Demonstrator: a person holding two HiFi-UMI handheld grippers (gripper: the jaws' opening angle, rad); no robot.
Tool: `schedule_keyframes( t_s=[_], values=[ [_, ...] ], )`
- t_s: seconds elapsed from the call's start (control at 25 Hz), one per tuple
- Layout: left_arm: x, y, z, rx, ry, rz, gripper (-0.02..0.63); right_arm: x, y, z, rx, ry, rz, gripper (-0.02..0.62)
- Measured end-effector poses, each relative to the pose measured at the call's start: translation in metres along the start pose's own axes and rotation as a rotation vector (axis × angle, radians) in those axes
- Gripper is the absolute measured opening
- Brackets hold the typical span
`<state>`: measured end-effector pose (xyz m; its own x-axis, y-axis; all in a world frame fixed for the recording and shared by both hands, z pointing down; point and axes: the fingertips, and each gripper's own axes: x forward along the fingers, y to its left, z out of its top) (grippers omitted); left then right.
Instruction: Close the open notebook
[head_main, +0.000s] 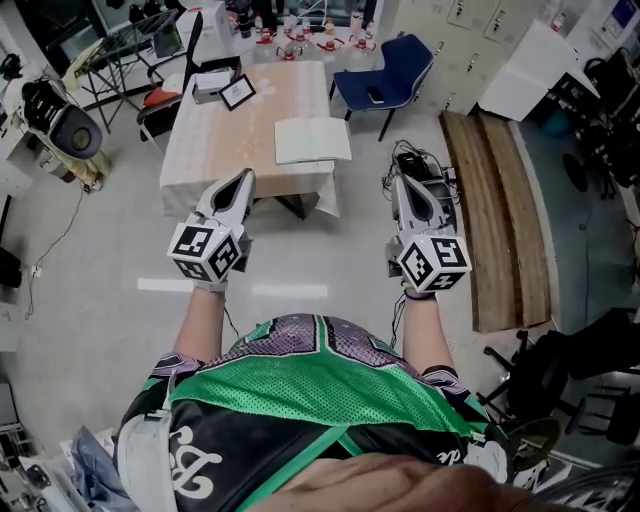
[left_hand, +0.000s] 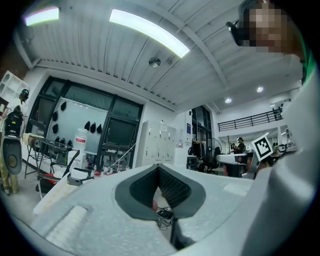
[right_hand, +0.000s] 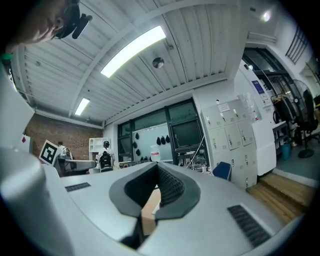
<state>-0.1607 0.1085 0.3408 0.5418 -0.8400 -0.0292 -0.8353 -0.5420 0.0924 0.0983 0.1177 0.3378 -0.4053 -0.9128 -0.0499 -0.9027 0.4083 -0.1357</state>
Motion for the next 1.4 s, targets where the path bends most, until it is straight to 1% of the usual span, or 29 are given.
schedule_keyframes(
  t_s=[0.16, 0.28, 0.56, 0.68, 0.8, 0.88, 1.08, 1.2, 1.4],
  values=[
    [0.006, -0.011, -0.002, -0.009, 0.004, -0.012, 0.015, 0.0, -0.011, -0.001, 0.005, 0.006, 0.018, 0.0],
    [0.01, -0.023, -0.006, 0.003, 0.01, -0.011, 0.015, -0.004, -0.021, -0.004, 0.009, 0.01, 0.036, 0.0],
    [0.019, -0.052, -0.014, 0.019, 0.017, 0.027, 0.015, -0.012, -0.05, -0.015, 0.031, 0.027, 0.079, 0.0],
    [0.021, -0.06, -0.019, 0.009, 0.021, 0.049, 0.015, -0.013, -0.061, -0.02, 0.037, 0.031, 0.094, 0.0],
    [0.026, -0.064, -0.022, 0.027, 0.03, 0.059, 0.015, -0.009, -0.07, -0.023, 0.055, 0.03, 0.11, 0.0],
    [0.028, -0.062, -0.024, 0.034, 0.035, 0.065, 0.015, -0.003, -0.072, -0.026, 0.059, 0.032, 0.122, 0.0],
    [0.036, -0.046, -0.035, 0.023, 0.044, 0.09, 0.015, 0.016, -0.072, -0.039, 0.065, 0.053, 0.147, 0.0],
    [0.053, -0.032, -0.04, 0.013, 0.043, 0.089, 0.015, 0.034, -0.077, -0.04, 0.055, 0.061, 0.149, 0.0],
    [0.091, -0.009, -0.041, 0.007, 0.031, 0.064, 0.015, 0.07, -0.089, -0.034, 0.028, 0.062, 0.138, 0.002]
  ],
)
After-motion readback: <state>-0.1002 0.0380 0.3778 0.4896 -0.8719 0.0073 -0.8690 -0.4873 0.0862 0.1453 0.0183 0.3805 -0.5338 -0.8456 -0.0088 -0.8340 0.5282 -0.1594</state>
